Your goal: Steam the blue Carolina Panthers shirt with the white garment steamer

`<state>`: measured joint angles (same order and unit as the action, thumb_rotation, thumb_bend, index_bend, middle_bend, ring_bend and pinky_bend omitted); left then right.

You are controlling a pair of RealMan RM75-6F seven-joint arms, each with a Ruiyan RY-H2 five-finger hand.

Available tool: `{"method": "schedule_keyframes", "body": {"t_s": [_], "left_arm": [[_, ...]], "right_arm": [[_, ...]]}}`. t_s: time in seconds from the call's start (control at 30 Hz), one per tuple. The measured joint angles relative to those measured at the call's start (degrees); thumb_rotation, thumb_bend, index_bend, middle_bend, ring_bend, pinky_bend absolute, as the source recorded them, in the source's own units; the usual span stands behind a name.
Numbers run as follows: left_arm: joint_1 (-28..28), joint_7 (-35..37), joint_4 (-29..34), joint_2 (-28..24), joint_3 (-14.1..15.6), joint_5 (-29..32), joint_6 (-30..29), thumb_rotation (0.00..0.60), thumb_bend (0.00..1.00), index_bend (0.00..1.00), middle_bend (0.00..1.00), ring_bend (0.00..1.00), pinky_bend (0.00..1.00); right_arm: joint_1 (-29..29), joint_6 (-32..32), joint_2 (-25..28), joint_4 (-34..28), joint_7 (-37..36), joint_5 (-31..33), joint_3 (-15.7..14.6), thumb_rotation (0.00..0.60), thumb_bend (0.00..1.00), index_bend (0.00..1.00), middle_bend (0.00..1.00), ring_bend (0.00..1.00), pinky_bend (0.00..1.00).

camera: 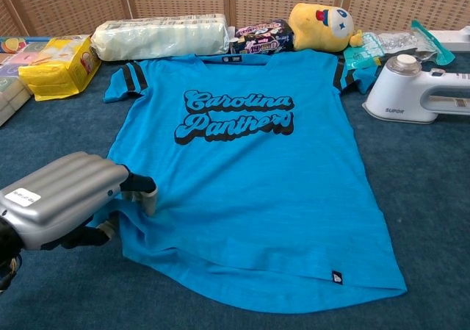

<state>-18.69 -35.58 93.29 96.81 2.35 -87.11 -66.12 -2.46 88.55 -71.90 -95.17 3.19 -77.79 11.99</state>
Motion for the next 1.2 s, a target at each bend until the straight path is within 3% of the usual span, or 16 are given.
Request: {"method": "schedule_keyframes", "body": {"t_s": [0.47,0.83,1.2], "left_arm": [[-0.93,2.25,-0.82,0.44,-0.09,-0.94,-0.78,0.6,0.61,0.47,0.49,0.42,0.51],[-1.71,1.41,-0.61,1.22,-0.75,0.76,-0.2,0.6,0.61,0.47,0.49,0.42,0.5],[-2.15,0.79,-0.38,1.53,-0.57,1.99,0.17,0.6,0.6,0.47,0.49,0.42,0.49]], "right_arm": [[-14.66,-15.41,-3.02,-0.01,5.0,6.74,6.11,0.6,0.2,0.37,0.37,0.37,0.38],[-20.99,-18.21,-8.95,8.91,11.22,10.96,7.66,0.6,0.19,0.23,0.29,0.29,0.31],[-24.79,-19.82,-13.65,17.82,13.66,12.81,7.21,0.6,0.19,0.21,0.27,0.28,0.29]]}}
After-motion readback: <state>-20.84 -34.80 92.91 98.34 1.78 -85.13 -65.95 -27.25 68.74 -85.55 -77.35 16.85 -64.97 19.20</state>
